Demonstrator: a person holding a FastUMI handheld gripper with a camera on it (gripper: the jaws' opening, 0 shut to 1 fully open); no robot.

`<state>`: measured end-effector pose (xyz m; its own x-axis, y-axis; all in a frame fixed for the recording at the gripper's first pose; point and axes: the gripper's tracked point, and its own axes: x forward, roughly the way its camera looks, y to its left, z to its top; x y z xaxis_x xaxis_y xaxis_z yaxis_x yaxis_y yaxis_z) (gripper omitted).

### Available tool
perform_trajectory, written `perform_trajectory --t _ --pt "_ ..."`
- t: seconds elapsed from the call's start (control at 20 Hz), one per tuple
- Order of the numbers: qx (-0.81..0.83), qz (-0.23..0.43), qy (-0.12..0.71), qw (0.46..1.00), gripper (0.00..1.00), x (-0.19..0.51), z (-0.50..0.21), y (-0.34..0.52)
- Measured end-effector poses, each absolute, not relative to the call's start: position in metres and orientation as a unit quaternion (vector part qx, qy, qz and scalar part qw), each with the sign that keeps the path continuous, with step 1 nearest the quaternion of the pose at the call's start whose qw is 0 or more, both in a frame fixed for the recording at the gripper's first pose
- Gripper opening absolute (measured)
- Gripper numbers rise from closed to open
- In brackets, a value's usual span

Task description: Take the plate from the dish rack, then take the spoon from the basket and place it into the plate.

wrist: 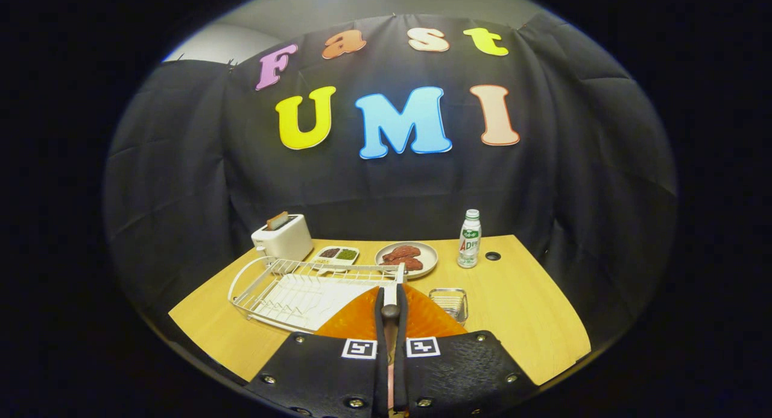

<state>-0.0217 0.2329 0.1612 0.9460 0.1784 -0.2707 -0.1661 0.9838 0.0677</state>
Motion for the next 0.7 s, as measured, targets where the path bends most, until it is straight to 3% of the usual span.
perform_trajectory --t 0.7 --pt "0.005 0.160 0.191 0.968 0.03 -0.008 0.110 0.315"
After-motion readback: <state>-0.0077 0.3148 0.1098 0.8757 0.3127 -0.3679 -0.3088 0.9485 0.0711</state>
